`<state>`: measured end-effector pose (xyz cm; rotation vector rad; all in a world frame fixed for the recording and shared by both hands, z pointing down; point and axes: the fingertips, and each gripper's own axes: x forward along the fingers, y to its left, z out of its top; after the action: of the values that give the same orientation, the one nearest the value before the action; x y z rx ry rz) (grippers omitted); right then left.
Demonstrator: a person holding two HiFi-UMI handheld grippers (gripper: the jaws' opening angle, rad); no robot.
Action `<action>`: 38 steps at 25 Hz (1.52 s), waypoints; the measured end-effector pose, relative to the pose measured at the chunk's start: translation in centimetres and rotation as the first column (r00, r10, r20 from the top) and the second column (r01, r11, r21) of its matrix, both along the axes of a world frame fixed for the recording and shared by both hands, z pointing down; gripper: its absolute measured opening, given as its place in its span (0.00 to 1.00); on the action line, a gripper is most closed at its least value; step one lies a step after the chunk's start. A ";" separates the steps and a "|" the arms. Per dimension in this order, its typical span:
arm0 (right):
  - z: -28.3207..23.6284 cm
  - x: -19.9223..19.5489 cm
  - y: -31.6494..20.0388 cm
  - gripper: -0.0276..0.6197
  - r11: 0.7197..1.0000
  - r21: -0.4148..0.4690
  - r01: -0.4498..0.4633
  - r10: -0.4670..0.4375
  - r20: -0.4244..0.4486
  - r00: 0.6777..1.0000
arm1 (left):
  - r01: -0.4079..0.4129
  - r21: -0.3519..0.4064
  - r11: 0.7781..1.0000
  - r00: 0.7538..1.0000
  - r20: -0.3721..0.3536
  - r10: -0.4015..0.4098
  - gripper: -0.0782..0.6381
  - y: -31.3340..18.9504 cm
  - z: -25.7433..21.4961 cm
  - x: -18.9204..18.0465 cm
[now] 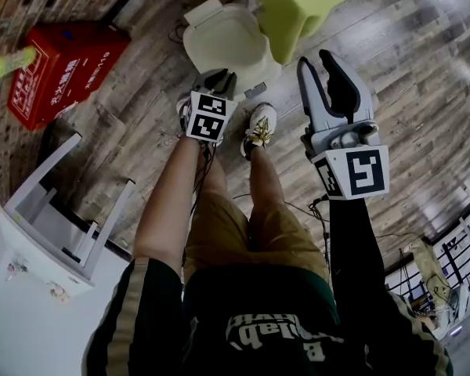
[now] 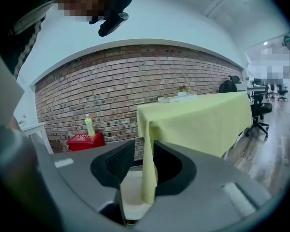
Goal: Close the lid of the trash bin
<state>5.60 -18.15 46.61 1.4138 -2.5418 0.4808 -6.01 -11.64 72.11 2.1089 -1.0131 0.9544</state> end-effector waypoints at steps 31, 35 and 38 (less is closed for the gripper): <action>1.7 0.5 0.0 0.25 1.000 -0.025 0.004 -0.004 -0.010 1.000 | -0.029 -0.071 0.997 0.997 0.074 0.035 0.19 1.6 5.5 0.9; 1.7 1.0 -0.2 0.25 1.000 -0.024 -0.008 0.007 -0.012 1.000 | -0.011 -0.075 0.997 0.997 0.072 0.016 0.20 1.7 6.0 1.0; 1.7 1.1 -0.1 0.25 1.000 -0.025 -0.011 0.011 -0.010 1.000 | -0.017 -0.073 0.997 0.997 0.078 0.022 0.20 1.7 6.2 1.2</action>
<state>6.70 -18.23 48.30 1.4191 -2.5125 0.5049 -4.83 -9.93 78.30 2.0394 -0.9833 1.0748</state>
